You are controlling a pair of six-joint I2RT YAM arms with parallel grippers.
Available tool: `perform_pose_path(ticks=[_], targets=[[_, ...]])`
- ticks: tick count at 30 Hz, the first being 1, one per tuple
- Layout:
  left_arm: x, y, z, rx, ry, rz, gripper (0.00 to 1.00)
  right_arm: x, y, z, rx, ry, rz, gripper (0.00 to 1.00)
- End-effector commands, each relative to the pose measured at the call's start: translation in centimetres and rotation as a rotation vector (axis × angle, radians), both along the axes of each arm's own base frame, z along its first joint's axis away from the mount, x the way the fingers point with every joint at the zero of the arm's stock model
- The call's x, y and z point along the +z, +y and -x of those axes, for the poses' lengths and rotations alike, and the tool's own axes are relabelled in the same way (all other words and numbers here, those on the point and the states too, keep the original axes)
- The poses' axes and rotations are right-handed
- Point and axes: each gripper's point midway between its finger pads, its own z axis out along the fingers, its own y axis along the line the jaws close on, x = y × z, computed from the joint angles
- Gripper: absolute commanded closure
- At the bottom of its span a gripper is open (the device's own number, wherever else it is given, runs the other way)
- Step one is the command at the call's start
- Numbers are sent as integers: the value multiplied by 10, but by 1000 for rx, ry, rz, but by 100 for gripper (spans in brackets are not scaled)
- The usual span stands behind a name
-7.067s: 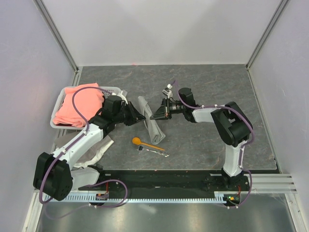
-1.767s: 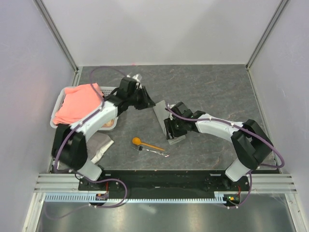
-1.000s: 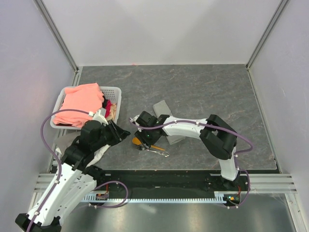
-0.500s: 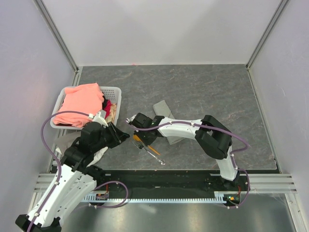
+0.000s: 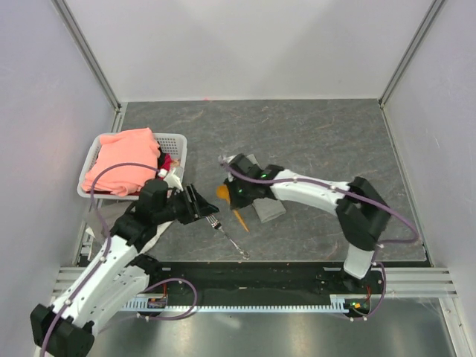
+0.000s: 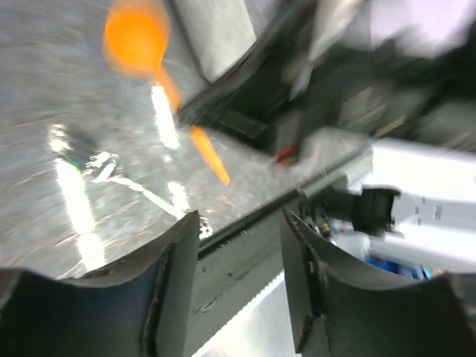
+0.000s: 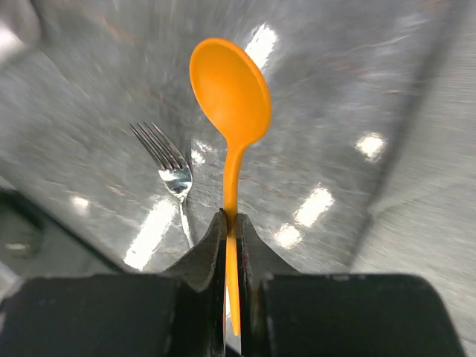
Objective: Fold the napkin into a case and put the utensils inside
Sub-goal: Pick up the spoon from the center of the board, then pass from the right arm to the left
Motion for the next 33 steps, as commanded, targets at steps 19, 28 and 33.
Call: perform_pose_path(ticks=[19,28,33], targets=[[11,-148,-29,-369,-17,230,48,141,-70,-41,-437,90,-821,100],[5,-151,-24,-413,19,212,93,125,-81,-25,-412,98,-770,100],[-14,-129,1,-473,91,87,98,106,-118,-25,-297,-92,-468,62]])
